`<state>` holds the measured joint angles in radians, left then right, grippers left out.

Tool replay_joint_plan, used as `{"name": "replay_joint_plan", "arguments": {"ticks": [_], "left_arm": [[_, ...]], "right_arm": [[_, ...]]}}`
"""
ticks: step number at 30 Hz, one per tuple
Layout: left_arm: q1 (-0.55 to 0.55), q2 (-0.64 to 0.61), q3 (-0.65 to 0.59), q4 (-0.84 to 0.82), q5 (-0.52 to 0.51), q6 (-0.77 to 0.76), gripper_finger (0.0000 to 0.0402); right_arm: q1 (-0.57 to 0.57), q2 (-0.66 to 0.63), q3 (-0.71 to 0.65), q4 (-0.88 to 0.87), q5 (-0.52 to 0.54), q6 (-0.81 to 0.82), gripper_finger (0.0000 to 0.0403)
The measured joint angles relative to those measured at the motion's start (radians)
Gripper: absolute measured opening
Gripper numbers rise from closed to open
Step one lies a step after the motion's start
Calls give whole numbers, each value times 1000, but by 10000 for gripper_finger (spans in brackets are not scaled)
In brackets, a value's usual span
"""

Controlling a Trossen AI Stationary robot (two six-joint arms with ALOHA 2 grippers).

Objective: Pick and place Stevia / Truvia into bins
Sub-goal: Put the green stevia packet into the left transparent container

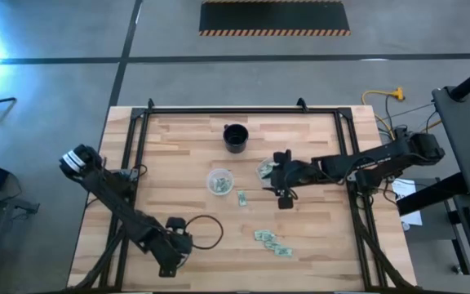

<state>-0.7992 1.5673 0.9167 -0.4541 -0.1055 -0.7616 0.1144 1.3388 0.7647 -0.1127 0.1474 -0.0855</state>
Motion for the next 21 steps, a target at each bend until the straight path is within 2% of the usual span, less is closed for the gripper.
{"name": "replay_joint_plan", "arguments": {"ticks": [14,21], "left_arm": [[-20,16,21,-37,30,-70,103],[-21,16,20,-105,34,-40,103]], "right_arm": [[6,5,-1,55,2,4,144],[6,6,-2,68,2,-4,139]]}}
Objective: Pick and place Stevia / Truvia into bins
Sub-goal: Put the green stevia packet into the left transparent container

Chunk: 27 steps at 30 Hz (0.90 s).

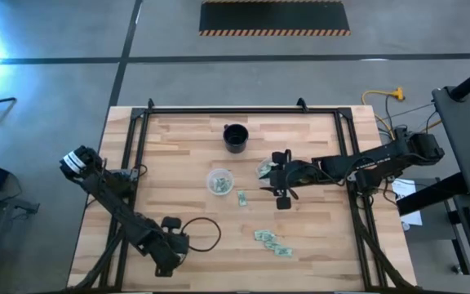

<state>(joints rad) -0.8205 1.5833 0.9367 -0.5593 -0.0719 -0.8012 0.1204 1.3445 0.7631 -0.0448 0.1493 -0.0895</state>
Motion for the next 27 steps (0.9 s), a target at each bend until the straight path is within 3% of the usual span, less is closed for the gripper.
{"name": "replay_joint_plan", "arguments": {"ticks": [12,27], "left_arm": [[-28,19,0,-8,2,174,103],[-37,67,3,-11,-42,182,103]], "right_arm": [[-1,1,-2,0,0,1,141],[-1,1,-4,3,1,4,126]]}}
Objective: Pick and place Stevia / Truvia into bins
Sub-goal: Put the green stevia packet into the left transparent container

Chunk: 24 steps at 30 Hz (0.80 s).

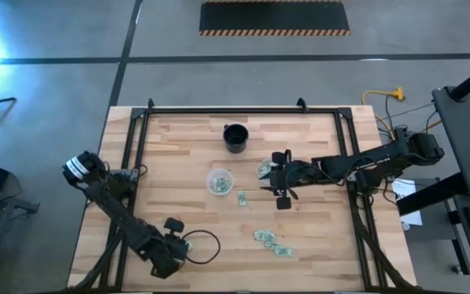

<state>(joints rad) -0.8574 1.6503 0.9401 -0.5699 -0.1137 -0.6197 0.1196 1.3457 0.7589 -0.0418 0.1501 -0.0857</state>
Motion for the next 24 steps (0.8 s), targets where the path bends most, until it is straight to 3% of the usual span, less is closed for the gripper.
{"name": "replay_joint_plan", "arguments": {"ticks": [9,18,24], "left_arm": [[0,17,0,0,-22,-3,98],[0,17,0,0,-30,-3,11],[0,0,0,-1,-33,-3,2]], "right_arm": [[0,0,-5,0,0,6,124],[0,0,-33,28,2,8,118],[0,0,-60,63,2,8,110]]}}
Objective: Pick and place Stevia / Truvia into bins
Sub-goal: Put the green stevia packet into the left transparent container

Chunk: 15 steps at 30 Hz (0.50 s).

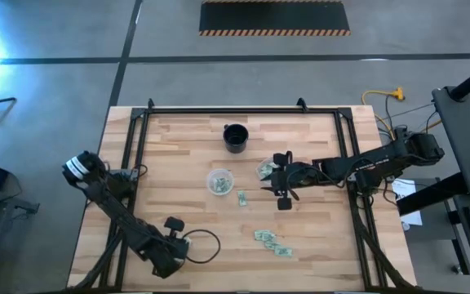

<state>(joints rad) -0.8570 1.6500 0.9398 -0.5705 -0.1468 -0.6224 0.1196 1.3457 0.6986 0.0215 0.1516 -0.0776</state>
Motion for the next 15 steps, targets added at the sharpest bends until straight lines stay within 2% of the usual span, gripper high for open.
{"name": "replay_joint_plan", "arguments": {"ticks": [6,15], "left_arm": [[0,-40,31,-73,-78,1,0],[10,-139,32,-77,-230,33,0]], "right_arm": [[0,0,-2,10,0,0,102],[0,0,-1,15,-2,-1,90]]}}
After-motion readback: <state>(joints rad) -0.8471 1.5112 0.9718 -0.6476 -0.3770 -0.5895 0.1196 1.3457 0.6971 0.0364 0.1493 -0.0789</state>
